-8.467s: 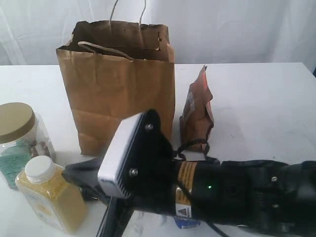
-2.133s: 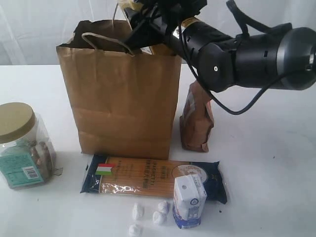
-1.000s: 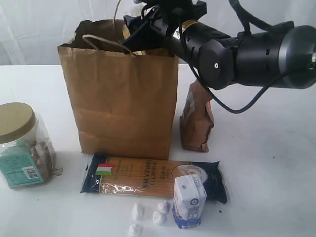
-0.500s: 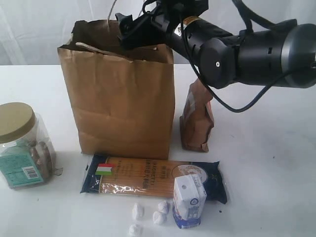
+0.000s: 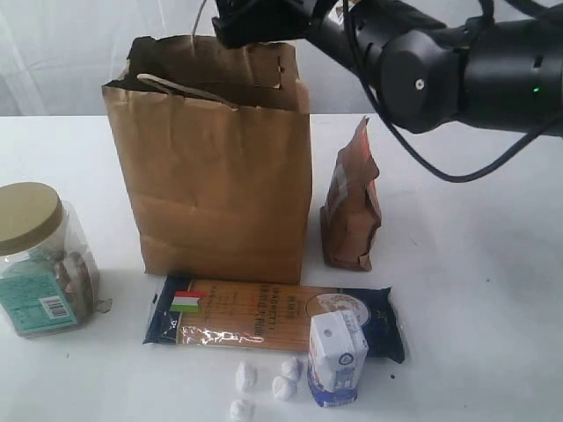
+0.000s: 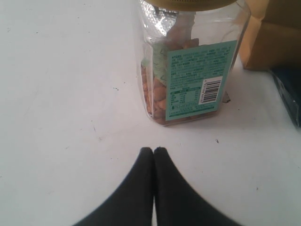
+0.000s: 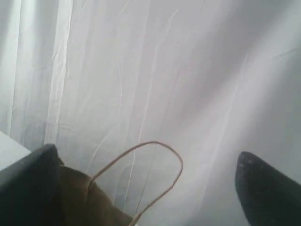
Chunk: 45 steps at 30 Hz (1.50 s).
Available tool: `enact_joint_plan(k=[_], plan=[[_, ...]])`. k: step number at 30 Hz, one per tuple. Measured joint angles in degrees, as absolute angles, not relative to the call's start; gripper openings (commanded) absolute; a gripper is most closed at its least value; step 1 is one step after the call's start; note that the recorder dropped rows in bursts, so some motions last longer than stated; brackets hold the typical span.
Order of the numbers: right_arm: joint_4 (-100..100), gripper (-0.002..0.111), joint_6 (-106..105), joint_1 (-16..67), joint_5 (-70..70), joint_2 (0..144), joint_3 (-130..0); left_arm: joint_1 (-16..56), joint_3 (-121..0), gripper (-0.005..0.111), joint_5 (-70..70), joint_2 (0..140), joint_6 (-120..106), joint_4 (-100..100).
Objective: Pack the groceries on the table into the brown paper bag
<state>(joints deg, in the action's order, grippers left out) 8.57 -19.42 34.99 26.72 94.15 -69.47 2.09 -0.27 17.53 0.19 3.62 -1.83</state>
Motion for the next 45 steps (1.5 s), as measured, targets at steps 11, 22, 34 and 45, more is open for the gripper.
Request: enact_joint_plan(k=[11, 22, 34, 45], plan=[[5.43, 0.094, -19.42, 34.99, 22.28, 83.50, -63.44, 2.09, -0.27, 0.000, 17.53, 0.19, 3.62, -1.83], [5.22, 0.093, -19.42, 34.99, 19.99, 69.13, -48.45, 2.09, -0.27, 0.000, 17.53, 0.19, 3.62, -1.83], [7.54, 0.025, -19.42, 34.91, 19.66, 51.94, -26.88, 2.09, -0.27, 0.000, 17.53, 0.19, 3.62, -1.83], [40.20, 0.000, -57.89, 29.70, 39.90, 38.57, -17.03, 2.09, -0.27, 0.000, 17.53, 0.19, 3.62, -1.83]])
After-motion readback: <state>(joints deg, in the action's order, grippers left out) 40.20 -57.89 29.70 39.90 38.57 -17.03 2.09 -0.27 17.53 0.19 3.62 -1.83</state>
